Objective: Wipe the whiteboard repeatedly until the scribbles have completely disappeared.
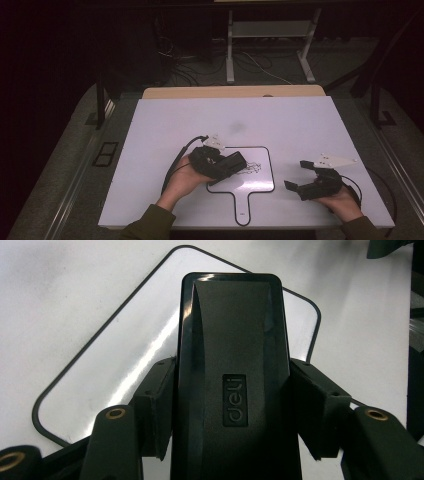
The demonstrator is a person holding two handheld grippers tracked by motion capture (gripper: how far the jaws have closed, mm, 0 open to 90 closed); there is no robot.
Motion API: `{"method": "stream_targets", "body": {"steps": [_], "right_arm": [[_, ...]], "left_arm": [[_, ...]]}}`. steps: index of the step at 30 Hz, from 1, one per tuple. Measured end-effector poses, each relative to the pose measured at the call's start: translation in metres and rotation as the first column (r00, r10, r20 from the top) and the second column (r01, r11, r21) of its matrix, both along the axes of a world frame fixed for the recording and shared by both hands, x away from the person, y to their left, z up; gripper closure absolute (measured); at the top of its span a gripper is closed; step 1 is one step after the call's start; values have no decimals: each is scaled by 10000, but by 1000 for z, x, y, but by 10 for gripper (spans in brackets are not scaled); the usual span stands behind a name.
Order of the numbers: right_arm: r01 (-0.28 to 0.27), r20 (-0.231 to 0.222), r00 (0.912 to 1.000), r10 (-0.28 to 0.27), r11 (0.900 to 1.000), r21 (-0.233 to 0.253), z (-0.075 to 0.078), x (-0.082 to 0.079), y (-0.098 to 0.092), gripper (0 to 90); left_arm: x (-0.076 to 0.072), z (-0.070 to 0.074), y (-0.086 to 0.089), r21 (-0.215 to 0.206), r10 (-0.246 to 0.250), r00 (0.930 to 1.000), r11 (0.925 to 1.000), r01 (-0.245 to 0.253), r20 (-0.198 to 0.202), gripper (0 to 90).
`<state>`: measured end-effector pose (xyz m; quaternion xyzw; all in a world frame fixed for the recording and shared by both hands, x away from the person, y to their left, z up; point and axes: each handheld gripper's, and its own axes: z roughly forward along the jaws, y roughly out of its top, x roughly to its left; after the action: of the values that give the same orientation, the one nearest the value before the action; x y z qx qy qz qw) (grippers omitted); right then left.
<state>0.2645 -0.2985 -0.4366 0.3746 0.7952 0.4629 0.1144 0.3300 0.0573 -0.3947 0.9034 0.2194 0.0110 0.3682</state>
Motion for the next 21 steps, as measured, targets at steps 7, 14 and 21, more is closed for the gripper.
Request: {"method": "stream_targets", "body": {"steps": [7,14,21], "right_arm": [[5,-54,10000,-5,10000,9,0,0,0,0],[17,-66,10000,-17,10000,31,-1,0,0,0],[11,-61,10000,-11,10000,33,-1,1,0,0]], "left_arm": [[13,0,-7,200,3,9999,9998,-6,151,392],[30,-3,-15,516,146,9996,9985,-160,262,392],[39,-8,-25,846,166,9993,9962,-192,321,392]]}}
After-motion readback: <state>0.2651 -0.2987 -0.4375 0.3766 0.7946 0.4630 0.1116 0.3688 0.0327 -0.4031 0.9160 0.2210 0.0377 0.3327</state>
